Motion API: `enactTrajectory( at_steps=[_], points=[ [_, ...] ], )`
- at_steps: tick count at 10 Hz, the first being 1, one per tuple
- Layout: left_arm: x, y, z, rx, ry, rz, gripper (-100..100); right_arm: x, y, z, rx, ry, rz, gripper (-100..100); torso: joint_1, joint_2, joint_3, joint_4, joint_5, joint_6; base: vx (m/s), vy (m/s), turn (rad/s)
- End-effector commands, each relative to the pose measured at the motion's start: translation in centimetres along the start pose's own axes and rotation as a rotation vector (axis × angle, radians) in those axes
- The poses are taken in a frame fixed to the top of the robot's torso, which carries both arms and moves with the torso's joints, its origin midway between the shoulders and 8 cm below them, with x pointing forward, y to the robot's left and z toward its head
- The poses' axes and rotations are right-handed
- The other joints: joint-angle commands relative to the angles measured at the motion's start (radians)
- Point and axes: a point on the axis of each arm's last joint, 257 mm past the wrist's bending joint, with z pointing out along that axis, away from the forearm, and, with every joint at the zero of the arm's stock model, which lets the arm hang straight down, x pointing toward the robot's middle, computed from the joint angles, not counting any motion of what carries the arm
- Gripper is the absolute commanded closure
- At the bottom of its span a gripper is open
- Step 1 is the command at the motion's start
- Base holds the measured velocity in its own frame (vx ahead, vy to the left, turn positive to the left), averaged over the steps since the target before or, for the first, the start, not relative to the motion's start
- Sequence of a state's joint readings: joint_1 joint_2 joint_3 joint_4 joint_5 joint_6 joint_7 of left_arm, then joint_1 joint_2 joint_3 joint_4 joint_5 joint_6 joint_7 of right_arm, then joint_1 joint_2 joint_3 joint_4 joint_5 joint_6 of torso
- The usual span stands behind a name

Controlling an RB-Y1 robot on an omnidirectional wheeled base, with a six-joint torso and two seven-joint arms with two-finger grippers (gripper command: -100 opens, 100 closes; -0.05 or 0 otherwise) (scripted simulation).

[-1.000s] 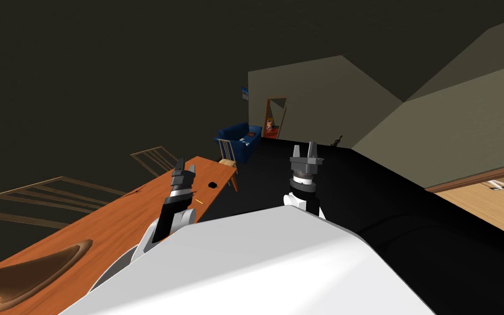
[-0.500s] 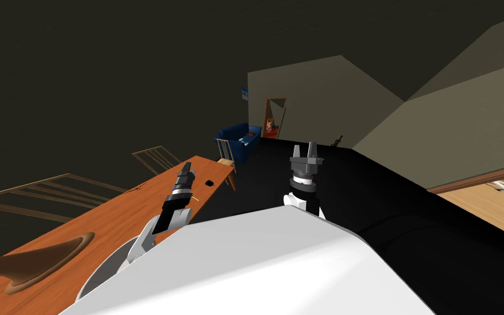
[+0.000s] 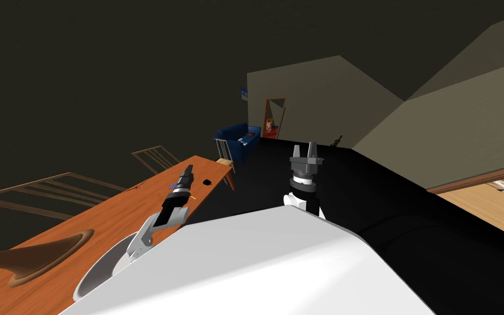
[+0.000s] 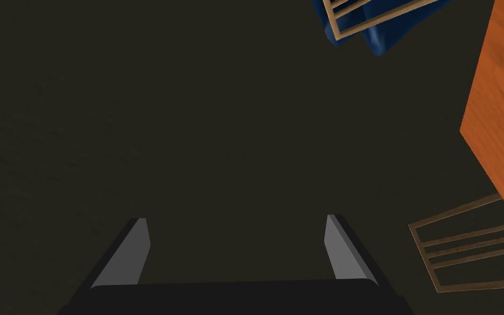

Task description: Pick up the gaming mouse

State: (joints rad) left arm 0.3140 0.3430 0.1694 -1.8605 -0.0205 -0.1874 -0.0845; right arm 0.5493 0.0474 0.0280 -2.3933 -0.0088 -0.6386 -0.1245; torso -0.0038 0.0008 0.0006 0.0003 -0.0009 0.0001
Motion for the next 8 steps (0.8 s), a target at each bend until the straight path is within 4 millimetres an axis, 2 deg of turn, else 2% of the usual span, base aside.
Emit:
enactTrajectory(
  at_steps=[1,4,5,6,7,8],
  points=[
    [-0.5,2.6,0.6,-0.069,0.011,0.052,-100,0.0,0.0,0.0,0.0,0.0,0.0,0,0.0,0.0,0.0,0.0,0.0,0.0,-0.023,-0.097,-0.003],
    [-0.9,5.8,0.6,-0.148,0.021,0.083,-100,0.0,0.0,0.0,0.0,0.0,0.0,0,0.0,0.0,0.0,0.0,0.0,0.0,-0.018,-0.061,-0.002],
    [-1.3,7.6,0.9,-0.198,0.027,0.112,-100,0.0,0.0,0.0,0.0,0.0,0.0,0,0.001,-0.001,0.0,0.0,0.0,0.0,-0.005,-0.05,-0.015],
    [-1.3,8.1,0.8,-0.209,0.028,0.112,-100,0.0,0.0,0.0,0.0,0.0,0.0,0,0.001,-0.001,-0.001,0.0,0.0,0.0,-0.003,-0.038,-0.003],
    [-1.8,9.9,1.0,-0.259,0.035,0.138,-100,0.0,0.0,0.0,0.0,0.0,0.0,0,0.002,-0.001,-0.001,0.0,0.0,0.0,0.0,-0.038,-0.018],
    [-1.8,10.4,0.8,-0.27,0.036,0.138,-100,0.0,0.0,0.0,0.0,0.0,0.0,0,0.002,-0.001,-0.001,0.0,0.0,0.0,0.002,-0.031,-0.008]
  ],
)
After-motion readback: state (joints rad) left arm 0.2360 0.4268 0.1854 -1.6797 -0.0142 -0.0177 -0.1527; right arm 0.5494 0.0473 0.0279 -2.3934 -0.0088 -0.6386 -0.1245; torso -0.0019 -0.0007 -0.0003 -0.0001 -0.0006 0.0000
